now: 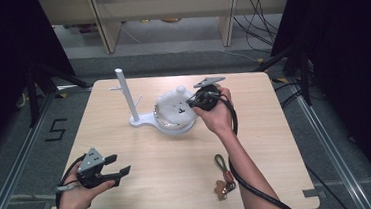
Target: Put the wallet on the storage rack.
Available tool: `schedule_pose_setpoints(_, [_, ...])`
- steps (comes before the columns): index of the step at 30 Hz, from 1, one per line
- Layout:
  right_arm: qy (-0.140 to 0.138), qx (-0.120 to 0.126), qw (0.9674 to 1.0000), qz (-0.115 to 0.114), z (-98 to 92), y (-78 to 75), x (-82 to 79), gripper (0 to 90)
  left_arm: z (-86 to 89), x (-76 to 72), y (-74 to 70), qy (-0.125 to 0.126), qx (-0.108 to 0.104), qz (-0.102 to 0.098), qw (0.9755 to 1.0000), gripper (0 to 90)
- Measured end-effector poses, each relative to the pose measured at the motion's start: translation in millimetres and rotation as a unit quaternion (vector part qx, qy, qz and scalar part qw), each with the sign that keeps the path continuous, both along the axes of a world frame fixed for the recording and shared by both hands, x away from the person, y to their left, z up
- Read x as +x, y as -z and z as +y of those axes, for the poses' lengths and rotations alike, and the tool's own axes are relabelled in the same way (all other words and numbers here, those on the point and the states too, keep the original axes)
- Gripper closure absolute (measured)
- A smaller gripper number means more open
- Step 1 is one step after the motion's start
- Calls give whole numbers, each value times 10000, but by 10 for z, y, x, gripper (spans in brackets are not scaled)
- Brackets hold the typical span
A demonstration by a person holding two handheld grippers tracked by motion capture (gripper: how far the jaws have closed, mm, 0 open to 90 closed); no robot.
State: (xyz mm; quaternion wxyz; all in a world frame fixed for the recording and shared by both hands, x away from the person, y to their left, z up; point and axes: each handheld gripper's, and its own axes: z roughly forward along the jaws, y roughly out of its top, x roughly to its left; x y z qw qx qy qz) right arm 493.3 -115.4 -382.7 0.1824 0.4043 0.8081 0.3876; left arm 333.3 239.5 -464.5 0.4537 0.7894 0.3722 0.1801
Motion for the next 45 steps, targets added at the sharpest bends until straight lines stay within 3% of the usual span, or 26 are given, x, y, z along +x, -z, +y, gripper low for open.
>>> schedule_pose_setpoints(10, [84, -542, 9984, 132, 239, 73, 154, 778, 6, -9, 9, 18, -17, 7, 10000, 332])
schedule_pose_setpoints(16, [152, -816, 9965, 85, 314, 125, 229, 774, -6, -12, 32, 43, -26, 41, 10000, 331])
schedule_pose_setpoints(22, [209, -786, 9967, 77, 304, 153, 245, 739, -15, -16, 27, 17, 24, 56, 10000, 331])
schedule_pose_setpoints(24, [256, -739, 9969, 65, 296, 155, 242, 696, -21, -12, 32, 48, -59, 43, 10000, 331])
schedule_pose_setpoints(33, [400, -222, 9989, -48, 177, 34, 147, 499, -38, 13, 29, -7, -117, 68, 9999, 330])
schedule_pose_setpoints(37, [405, -148, 9990, -123, 115, -5, 114, 489, -49, 13, 26, -37, -158, 66, 9998, 328])
schedule_pose_setpoints(39, [442, 55, 9990, -106, 46, -33, 48, 486, -47, 17, 28, -59, -174, 68, 9998, 327])
schedule_pose_setpoints(45, [488, 112, 9985, 202, -155, -52, -87, 524, -52, 14, 22, -150, -210, 74, 9996, 321])
